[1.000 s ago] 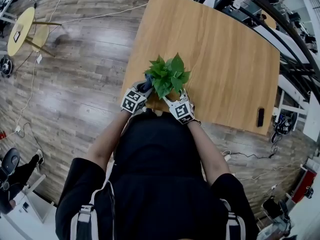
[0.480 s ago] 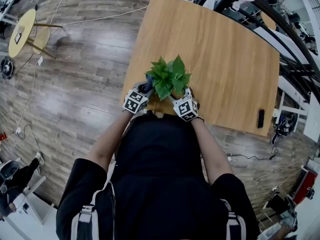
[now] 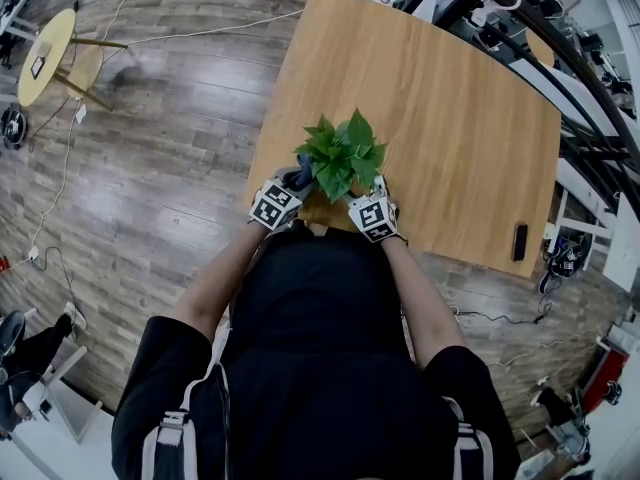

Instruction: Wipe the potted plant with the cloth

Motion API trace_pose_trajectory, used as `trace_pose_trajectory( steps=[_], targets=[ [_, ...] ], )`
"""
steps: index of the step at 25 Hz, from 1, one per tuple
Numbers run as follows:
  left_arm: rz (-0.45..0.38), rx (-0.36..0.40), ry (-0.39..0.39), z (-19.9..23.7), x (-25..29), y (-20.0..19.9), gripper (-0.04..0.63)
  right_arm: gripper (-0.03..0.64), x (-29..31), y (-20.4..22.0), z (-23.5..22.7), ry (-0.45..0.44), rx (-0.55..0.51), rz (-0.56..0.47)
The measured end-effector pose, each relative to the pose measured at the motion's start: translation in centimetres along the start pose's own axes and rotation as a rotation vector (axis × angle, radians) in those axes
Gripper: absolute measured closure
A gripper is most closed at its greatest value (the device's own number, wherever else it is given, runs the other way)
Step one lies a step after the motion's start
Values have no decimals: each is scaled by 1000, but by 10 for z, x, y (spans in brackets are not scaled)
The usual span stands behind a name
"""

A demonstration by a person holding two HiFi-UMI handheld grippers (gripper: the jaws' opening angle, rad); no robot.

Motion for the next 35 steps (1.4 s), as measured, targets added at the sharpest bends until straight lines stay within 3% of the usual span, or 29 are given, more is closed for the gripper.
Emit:
trace_pose_trajectory(
  steps=[8, 17, 22, 28, 35],
  targets=[
    [-26, 40, 20, -12, -1, 3, 480, 373, 0, 0, 3, 13, 31, -4],
    [-43, 26, 16, -13, -1, 8, 480, 373, -5, 2, 15, -2, 57, -7],
    [-92, -18, 38, -19, -6, 8, 480, 373, -9, -1, 23, -35, 192, -39],
    [-148, -60, 9, -31, -10, 18, 480, 373, -27, 4, 32, -16, 303, -80],
    [-226, -56, -77, -54, -48, 38, 480, 374, -80, 4, 59, -46, 321, -187]
  ],
)
Point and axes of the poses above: the fingertips, and each gripper's own axes: x forward along the fingers, z to its left, y out of its underside, the point moved 10 cm from there along -x, backward along the fingers, and after that the axes turned 10 degrees about z, right-handed, at the moved point
